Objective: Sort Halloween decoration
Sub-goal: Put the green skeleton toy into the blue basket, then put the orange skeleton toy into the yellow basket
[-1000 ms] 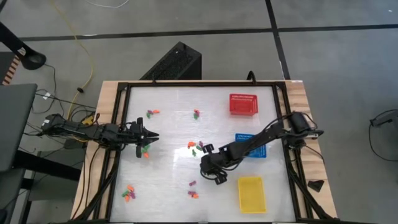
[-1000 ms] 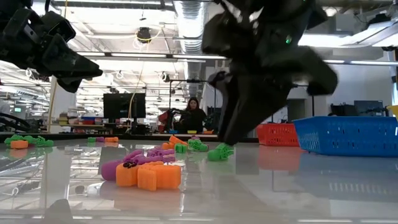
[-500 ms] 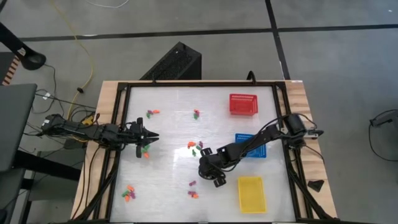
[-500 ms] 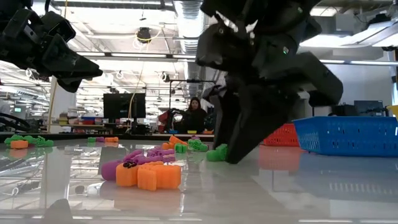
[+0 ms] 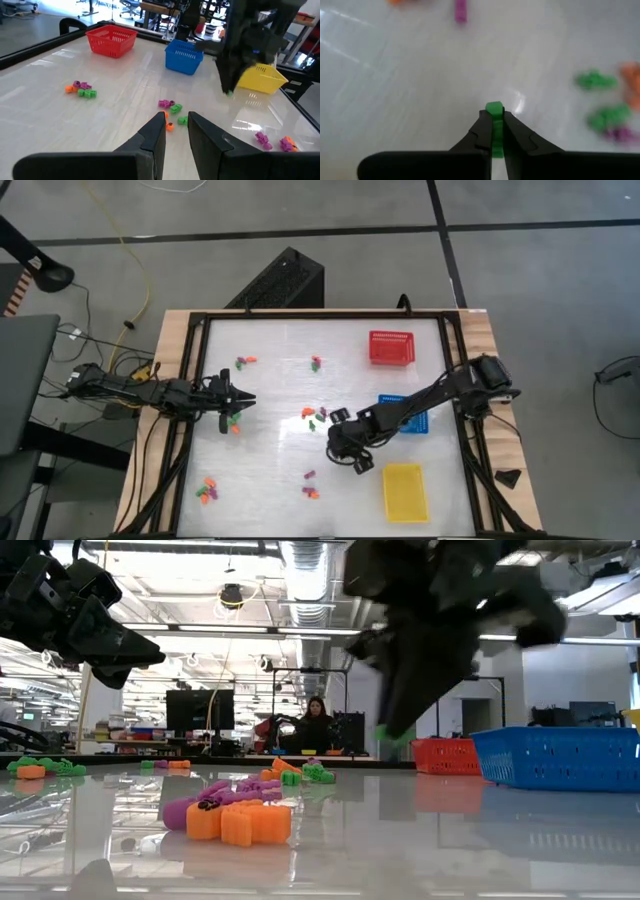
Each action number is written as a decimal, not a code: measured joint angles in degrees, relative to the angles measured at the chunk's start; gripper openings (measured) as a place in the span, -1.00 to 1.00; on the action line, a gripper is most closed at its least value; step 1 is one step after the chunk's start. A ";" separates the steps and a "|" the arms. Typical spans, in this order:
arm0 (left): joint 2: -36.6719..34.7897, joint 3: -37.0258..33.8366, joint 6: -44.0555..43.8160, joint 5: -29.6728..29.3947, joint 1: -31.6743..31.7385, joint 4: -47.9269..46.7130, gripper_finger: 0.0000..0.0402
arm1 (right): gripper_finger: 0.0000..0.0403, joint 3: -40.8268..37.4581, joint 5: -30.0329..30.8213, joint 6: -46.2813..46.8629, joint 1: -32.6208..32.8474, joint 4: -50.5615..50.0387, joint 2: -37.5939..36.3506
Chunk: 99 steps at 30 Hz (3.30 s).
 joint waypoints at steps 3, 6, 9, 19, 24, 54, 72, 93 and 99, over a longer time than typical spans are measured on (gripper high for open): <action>0.02 0.00 0.00 0.00 0.00 -0.07 -0.65 | -0.78 0.71 3.21 4.31 0.33 -6.64 -4.81; 0.02 0.00 0.01 0.00 0.01 -0.21 -0.65 | -0.78 0.74 6.38 7.86 0.40 -14.23 -9.69; 0.02 0.00 0.02 0.00 -0.01 -0.49 -0.65 | -0.78 0.72 8.05 13.56 0.42 -21.62 -13.52; 0.02 0.00 -6.05 0.59 -0.01 -4.12 -0.65 | -0.78 -2.23 9.52 28.43 -1.73 -38.35 -24.64; 0.00 0.00 -2.52 1.42 -0.01 -3.52 -0.65 | -0.78 -6.93 9.43 31.50 -3.79 -37.77 -27.70; -0.02 0.02 4.60 9.80 -0.01 6.44 -0.65 | 0.02 -18.95 2.37 49.31 -11.33 -20.25 -28.21; 0.07 0.04 -3.66 6.21 -0.01 -3.06 -0.65 | -0.14 -16.10 22.70 3.67 -13.80 72.22 -7.19; 0.74 0.04 -12.44 6.24 -0.03 -4.09 -0.65 | -0.14 40.38 -0.63 15.01 -30.93 35.40 36.90; 0.75 0.04 -15.73 6.48 -0.03 -7.31 -0.65 | -0.14 50.80 -10.94 14.97 -29.92 5.27 37.71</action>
